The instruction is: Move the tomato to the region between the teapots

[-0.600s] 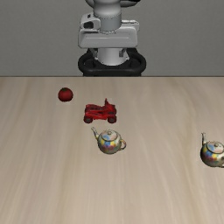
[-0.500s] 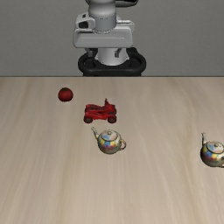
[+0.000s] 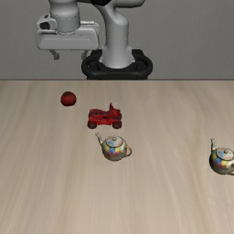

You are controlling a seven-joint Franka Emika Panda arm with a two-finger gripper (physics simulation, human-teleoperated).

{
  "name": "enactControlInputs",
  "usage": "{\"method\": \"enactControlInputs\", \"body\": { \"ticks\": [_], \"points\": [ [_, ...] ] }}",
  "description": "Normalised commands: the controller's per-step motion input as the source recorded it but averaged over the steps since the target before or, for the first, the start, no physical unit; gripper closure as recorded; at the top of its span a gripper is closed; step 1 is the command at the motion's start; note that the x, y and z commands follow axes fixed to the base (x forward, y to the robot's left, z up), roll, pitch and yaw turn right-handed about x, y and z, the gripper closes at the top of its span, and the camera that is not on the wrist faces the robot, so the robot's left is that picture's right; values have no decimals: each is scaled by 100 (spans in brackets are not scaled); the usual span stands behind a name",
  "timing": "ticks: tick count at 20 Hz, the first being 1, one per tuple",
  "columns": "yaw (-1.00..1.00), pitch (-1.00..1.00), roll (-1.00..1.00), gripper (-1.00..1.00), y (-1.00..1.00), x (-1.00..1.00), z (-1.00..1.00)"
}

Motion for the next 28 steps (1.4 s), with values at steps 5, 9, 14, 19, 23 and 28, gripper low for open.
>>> {"method": "enactControlInputs", "body": {
  "ticks": [5,9,14,19,23,28],
  "points": [
    [0,0,0,-100,-60,-40,0],
    [0,0,0,-100,0,-100,0],
    [0,0,0,-100,0,-20,-80],
    [0,0,0,-100,0,0,-100],
    [0,0,0,-100,0,0,-100],
    [0,0,0,-100,0,0,-100]
  ]
}}
